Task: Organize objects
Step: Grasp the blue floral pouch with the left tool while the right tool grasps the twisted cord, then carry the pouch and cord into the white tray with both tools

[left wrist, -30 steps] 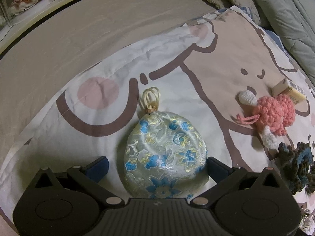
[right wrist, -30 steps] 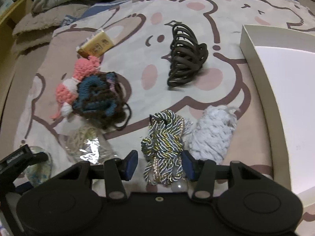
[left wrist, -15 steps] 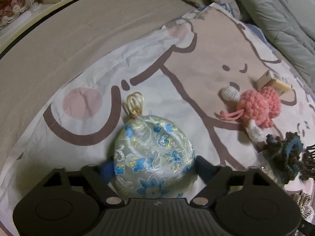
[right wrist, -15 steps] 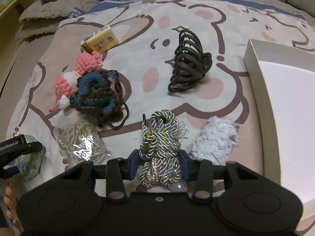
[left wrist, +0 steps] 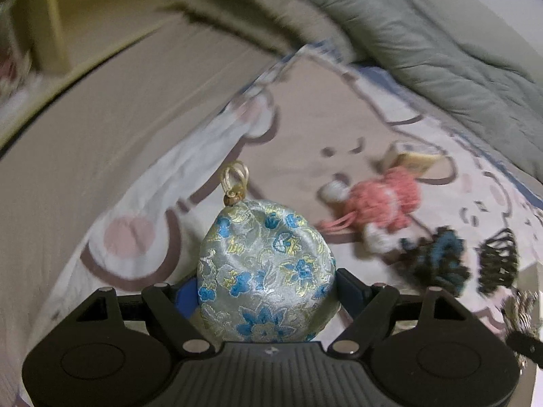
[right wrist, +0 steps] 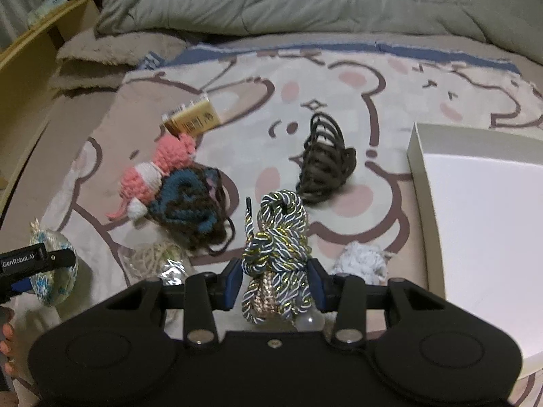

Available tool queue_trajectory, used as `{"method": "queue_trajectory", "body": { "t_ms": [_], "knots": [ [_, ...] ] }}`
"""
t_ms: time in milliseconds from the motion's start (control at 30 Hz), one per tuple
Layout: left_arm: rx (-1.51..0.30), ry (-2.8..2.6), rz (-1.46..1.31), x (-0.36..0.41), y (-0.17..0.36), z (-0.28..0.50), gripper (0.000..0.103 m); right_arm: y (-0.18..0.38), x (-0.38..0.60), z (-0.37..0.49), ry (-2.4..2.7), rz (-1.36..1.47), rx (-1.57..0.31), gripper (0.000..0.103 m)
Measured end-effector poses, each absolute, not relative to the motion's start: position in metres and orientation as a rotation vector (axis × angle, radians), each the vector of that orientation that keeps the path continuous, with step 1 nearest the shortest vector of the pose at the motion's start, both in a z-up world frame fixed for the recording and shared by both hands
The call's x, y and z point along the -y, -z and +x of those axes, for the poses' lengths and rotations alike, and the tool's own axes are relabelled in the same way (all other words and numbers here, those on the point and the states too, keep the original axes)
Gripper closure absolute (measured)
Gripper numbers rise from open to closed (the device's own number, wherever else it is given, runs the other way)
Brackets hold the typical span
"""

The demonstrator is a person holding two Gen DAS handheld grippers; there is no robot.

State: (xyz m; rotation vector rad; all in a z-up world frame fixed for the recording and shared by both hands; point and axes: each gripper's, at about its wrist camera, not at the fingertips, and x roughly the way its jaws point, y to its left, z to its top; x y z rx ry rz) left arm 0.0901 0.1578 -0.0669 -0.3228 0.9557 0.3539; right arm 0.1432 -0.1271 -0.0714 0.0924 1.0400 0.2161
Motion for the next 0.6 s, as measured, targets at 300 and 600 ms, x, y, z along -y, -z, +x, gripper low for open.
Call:
{"method": "queue_trajectory", "body": {
  "t_ms": [300,600],
  "knots": [
    [-0.854,-0.248,-0.211,-0.123,0.031,0.083,0.022,0.043,0.128,0.125,-0.230,0.064,-0.930,0.060],
    [-0.775,-0.164,-0.116,-0.099,0.001,0.076,0.022,0.007,0.141,0.105,-0.238,0.065,-0.812,0.060]
  ]
}}
